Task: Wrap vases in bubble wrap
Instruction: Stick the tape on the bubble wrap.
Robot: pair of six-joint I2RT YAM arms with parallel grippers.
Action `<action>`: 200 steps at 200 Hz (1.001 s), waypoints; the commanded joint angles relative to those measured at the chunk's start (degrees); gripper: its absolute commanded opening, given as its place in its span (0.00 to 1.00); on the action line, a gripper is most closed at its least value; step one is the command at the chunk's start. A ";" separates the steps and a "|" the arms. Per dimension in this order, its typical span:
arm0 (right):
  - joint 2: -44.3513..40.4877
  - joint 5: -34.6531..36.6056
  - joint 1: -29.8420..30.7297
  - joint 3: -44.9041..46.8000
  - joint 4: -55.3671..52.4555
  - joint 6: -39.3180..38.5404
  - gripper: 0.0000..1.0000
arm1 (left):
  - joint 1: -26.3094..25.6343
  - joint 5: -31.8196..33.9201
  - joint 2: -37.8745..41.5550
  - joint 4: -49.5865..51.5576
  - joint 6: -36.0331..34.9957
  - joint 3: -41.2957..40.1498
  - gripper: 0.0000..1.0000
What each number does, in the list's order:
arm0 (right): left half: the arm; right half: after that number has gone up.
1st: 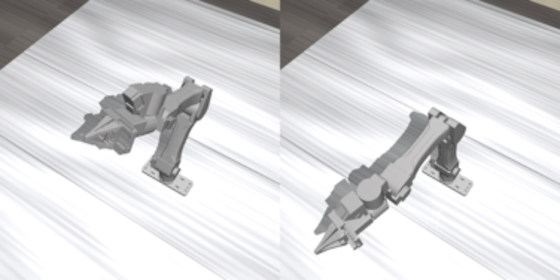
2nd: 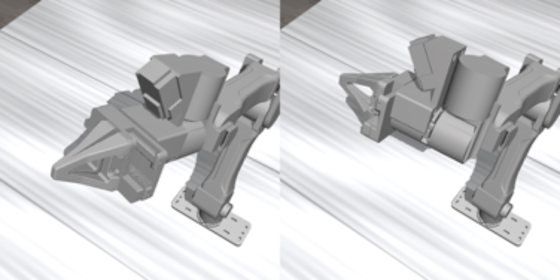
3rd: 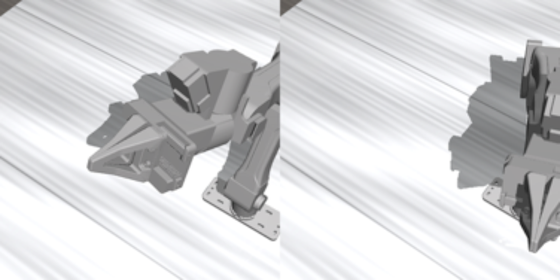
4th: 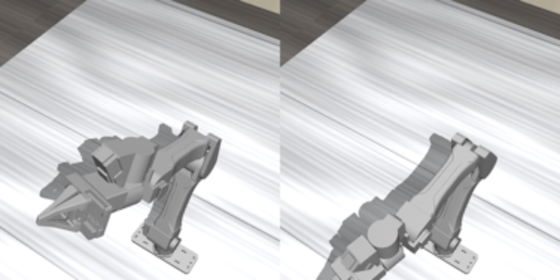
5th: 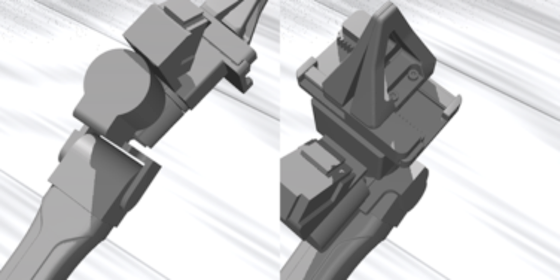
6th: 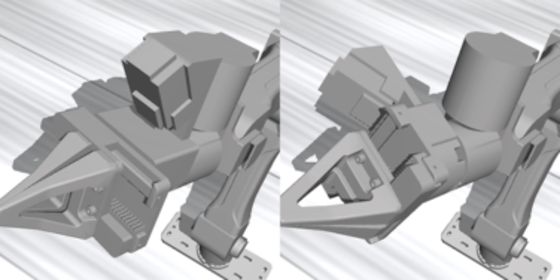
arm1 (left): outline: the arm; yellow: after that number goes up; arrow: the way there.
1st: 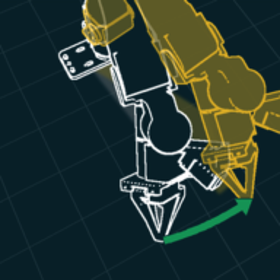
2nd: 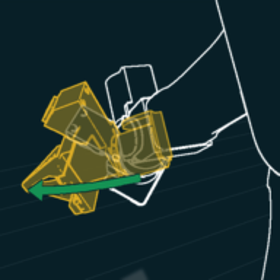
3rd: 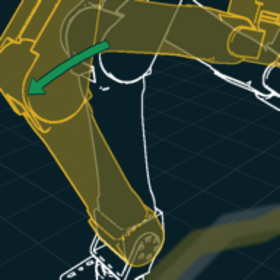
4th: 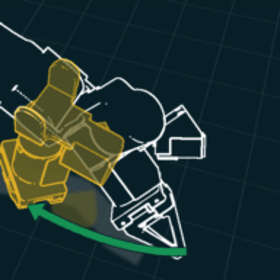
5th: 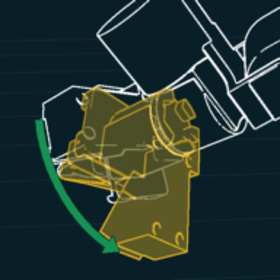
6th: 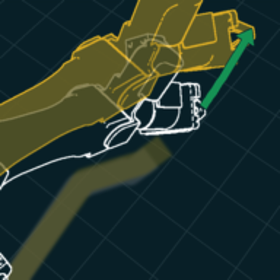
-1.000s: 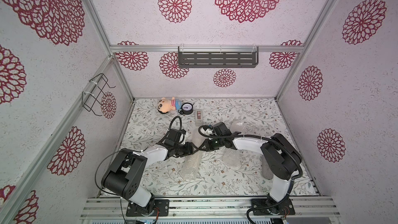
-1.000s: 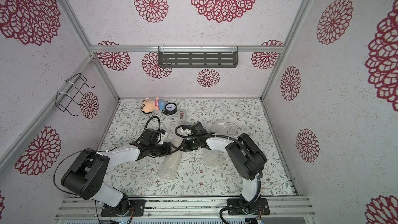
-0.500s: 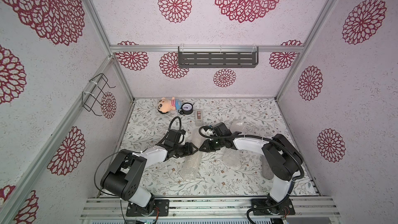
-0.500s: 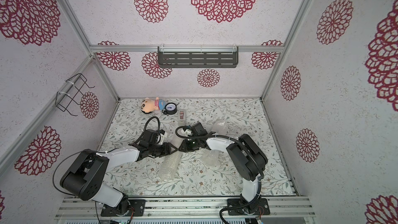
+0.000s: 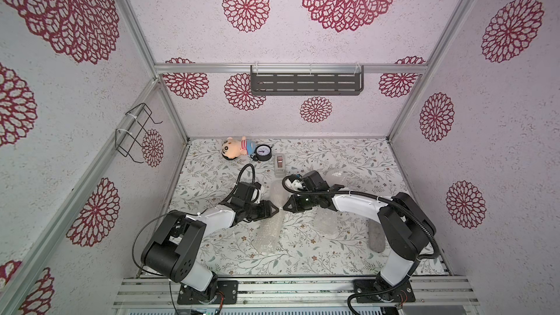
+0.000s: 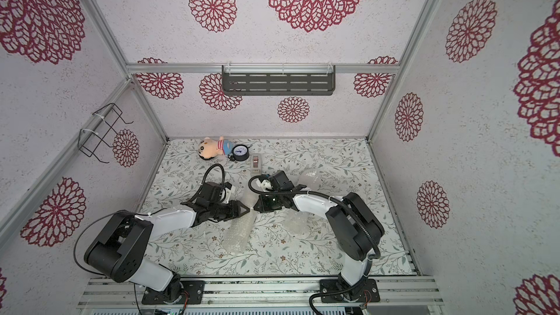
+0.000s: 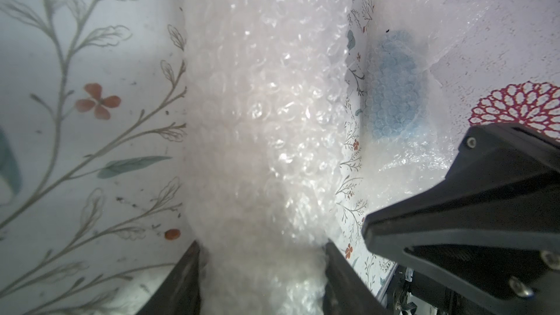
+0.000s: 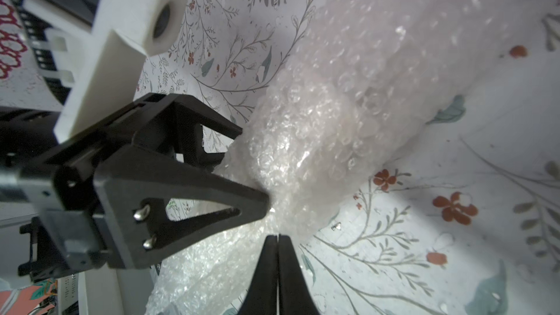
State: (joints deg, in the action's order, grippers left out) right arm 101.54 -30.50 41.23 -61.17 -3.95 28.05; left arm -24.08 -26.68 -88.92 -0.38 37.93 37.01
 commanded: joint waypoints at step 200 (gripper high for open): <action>3.12 1.30 1.83 0.52 1.14 -1.93 0.01 | 0.22 2.15 0.07 3.39 -0.90 1.53 0.58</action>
State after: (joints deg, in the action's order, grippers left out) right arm 104.95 -29.15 42.72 -61.23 -3.31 27.55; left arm -24.08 -26.39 -88.77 0.45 37.80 37.39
